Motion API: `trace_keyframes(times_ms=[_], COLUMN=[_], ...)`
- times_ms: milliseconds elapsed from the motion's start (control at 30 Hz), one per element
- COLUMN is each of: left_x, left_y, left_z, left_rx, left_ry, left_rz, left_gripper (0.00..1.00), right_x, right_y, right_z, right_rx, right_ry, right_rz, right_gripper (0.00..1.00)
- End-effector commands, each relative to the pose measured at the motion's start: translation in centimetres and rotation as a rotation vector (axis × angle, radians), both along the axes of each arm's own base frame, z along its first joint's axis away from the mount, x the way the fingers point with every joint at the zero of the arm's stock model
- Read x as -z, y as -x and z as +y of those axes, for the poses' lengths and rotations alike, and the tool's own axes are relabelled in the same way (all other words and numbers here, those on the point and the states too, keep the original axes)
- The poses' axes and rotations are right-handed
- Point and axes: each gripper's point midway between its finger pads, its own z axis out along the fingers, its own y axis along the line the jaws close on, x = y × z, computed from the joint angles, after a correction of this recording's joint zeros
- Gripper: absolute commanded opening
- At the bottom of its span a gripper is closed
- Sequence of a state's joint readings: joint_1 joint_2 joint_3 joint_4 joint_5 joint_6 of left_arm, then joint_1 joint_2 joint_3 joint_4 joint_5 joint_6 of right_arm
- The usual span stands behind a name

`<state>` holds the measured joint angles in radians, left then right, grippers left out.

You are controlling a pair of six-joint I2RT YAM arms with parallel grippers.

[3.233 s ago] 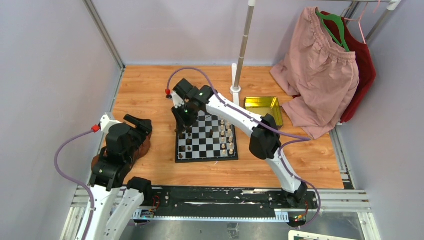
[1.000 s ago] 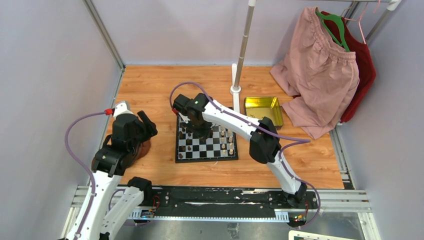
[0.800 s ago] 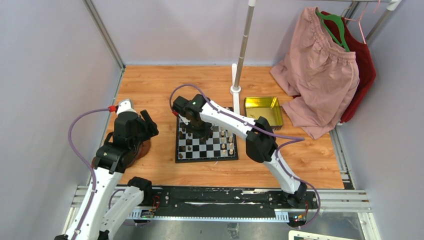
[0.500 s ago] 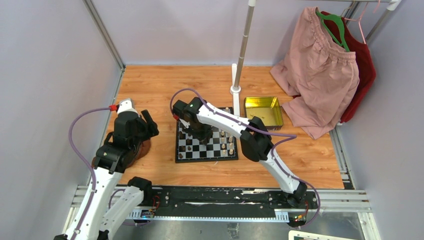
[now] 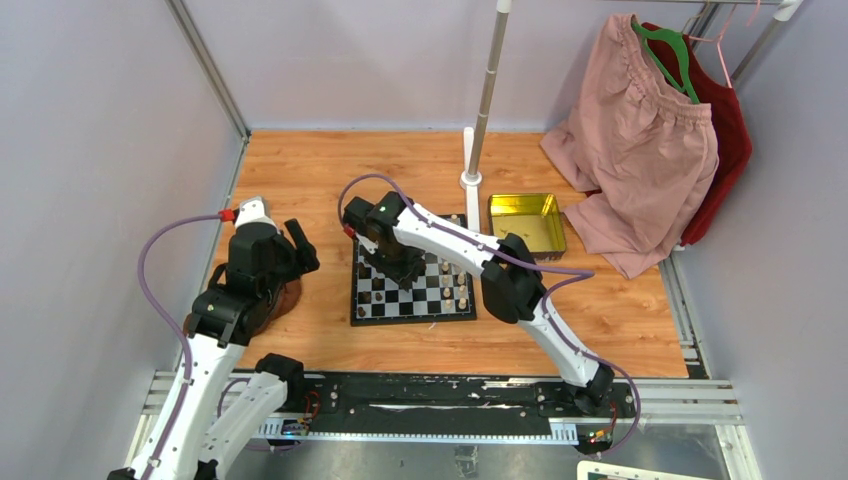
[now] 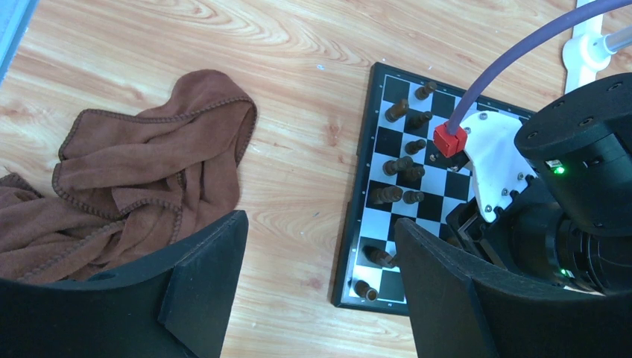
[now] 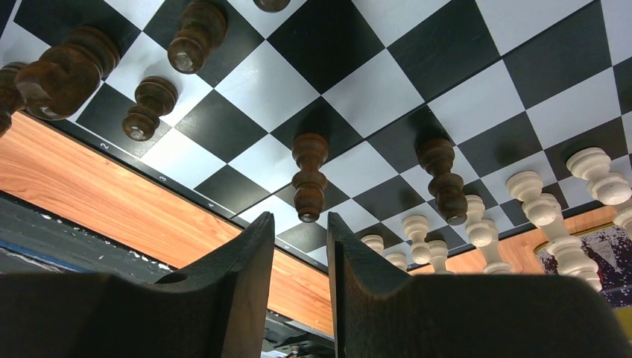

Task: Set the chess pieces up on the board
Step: Place the chess piece on the chessboard, then pick up the chess piece from the chessboard.

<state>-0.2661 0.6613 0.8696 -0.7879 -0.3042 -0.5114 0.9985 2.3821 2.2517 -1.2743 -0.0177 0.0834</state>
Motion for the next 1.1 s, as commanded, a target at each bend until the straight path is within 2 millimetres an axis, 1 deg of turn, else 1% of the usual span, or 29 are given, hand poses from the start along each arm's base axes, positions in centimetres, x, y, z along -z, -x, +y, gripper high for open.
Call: trace_keyframes(times_ms=[0,100,200,267,333,400,467,500,533,567,633,667,767,800,867,933,967,1067], left_x=[-0.9,-1.3,-1.9,-2.3,-2.5,-2.8,-2.9,-3.0,-3.0,-2.8,-2.5,-2.3,-1.3,-0.8,0.3,1.4,2.3,3.9], left_y=[-0.4,-0.4,-0.6,-0.9,-1.1,-1.1,-1.2,-1.2,-1.2,-1.3,-1.4,-1.4,-1.1,-1.0,-0.8,-0.8,-0.9,-1.2], left_z=[-0.1,-0.2,-0.7,-1.8,-3.2,-4.5,-5.7,-6.4,-7.1,-8.0,-9.9,-11.0,-14.3,-15.3,-17.0,-18.4,-19.0,-19.9], left_rx=[0.001,0.009,0.051,0.119,0.198,0.275,0.335,0.368,0.399,0.434,0.514,0.558,0.679,0.717,0.779,0.822,0.84,0.857], left_ry=[-0.001,-0.003,-0.009,-0.008,-0.009,-0.011,-0.022,-0.026,-0.031,-0.038,-0.059,-0.079,-0.154,-0.177,-0.217,-0.246,-0.263,-0.283], left_rz=[-0.032,-0.04,-0.055,-0.063,-0.057,-0.049,-0.05,-0.054,-0.054,-0.051,-0.043,-0.037,-0.008,0.003,0.027,0.05,0.069,0.096], left_gripper=[0.78,0.78,0.78,0.78,0.78,0.78,0.78,0.78,0.78,0.78,0.78,0.78,0.78,0.78,0.78,0.78,0.78,0.76], right_x=[-0.9,-2.1,-4.9,-6.7,-8.4,-9.3,-10.7,-11.3,-12.0,-12.3,-12.8,-12.8,-12.4,-12.1,-11.5,-11.0,-10.8,-10.2], right_y=[-0.6,-1.0,-2.7,-4.0,-5.5,-6.7,-7.9,-8.4,-9.3,-9.8,-10.8,-11.2,-12.6,-12.9,-13.8,-14.3,-14.5,-15.1], right_z=[-0.2,0.0,-0.3,-0.6,-1.6,-3.3,-4.7,-5.4,-6.1,-6.9,-8.8,-9.7,-12.7,-13.5,-15.4,-16.8,-17.5,-19.6], right_rx=[0.006,0.02,0.082,0.139,0.196,0.256,0.315,0.343,0.38,0.413,0.487,0.526,0.619,0.646,0.715,0.779,0.806,0.863], right_ry=[-0.011,-0.036,-0.104,-0.177,-0.239,-0.278,-0.341,-0.371,-0.408,-0.434,-0.471,-0.481,-0.477,-0.469,-0.463,-0.467,-0.462,-0.428], right_rz=[-0.007,-0.042,-0.136,-0.2,-0.282,-0.34,-0.393,-0.422,-0.459,-0.481,-0.512,-0.523,-0.551,-0.553,-0.56,-0.561,-0.567,-0.594], right_gripper=[0.36,0.36,0.36,0.36,0.35,0.35,0.36,0.4,0.49,0.61,0.8,0.88,0.98,1.0,0.99,0.92,0.87,0.64])
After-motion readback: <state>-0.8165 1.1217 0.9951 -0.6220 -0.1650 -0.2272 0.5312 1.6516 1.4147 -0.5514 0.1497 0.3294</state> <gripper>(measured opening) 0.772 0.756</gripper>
